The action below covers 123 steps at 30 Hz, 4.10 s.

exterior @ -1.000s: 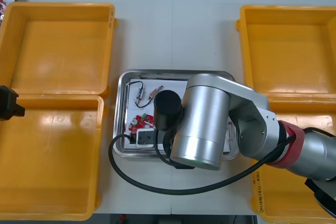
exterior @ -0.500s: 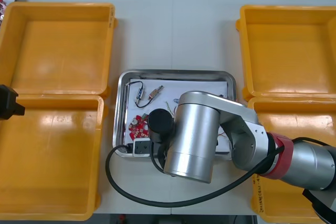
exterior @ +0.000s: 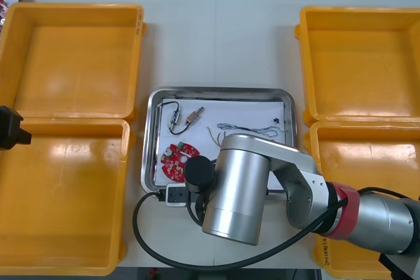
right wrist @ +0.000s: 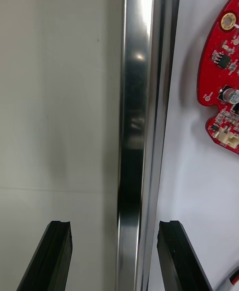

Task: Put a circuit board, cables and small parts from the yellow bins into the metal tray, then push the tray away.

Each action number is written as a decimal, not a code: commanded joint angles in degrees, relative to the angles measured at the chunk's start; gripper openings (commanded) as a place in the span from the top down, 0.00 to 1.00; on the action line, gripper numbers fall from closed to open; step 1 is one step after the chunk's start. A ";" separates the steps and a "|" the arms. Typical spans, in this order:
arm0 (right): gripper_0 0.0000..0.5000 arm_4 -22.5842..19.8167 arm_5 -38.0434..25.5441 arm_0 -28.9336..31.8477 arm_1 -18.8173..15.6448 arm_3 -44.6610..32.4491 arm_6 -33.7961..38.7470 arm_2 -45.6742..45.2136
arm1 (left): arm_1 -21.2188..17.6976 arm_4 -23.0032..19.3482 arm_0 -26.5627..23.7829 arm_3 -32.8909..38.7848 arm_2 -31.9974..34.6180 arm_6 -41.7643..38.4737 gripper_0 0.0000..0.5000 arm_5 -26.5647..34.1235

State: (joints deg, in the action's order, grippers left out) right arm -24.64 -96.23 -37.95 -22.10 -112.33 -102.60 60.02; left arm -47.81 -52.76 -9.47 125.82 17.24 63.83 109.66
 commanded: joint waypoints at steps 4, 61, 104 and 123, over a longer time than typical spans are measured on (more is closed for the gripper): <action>0.00 1.53 1.05 0.51 2.32 0.62 0.12 1.15 | -2.46 -0.50 0.94 1.89 1.92 5.87 0.00 0.34; 1.00 -5.59 4.74 -16.63 -2.78 7.30 -0.06 1.15 | -2.46 -0.50 0.94 1.89 1.92 5.87 0.00 0.34; 1.00 -15.52 15.11 -32.36 -2.78 24.44 -5.42 4.66 | -2.46 -0.50 0.94 1.89 1.92 5.87 0.00 0.34; 1.00 -15.52 21.00 -36.23 -2.78 31.47 -6.39 5.37 | -2.46 -0.50 0.94 1.89 1.92 5.87 0.00 0.34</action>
State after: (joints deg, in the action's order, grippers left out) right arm -39.74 -76.27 -70.46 -24.09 -81.35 -106.45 65.28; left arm -47.82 -52.78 -9.47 125.90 17.27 63.86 109.66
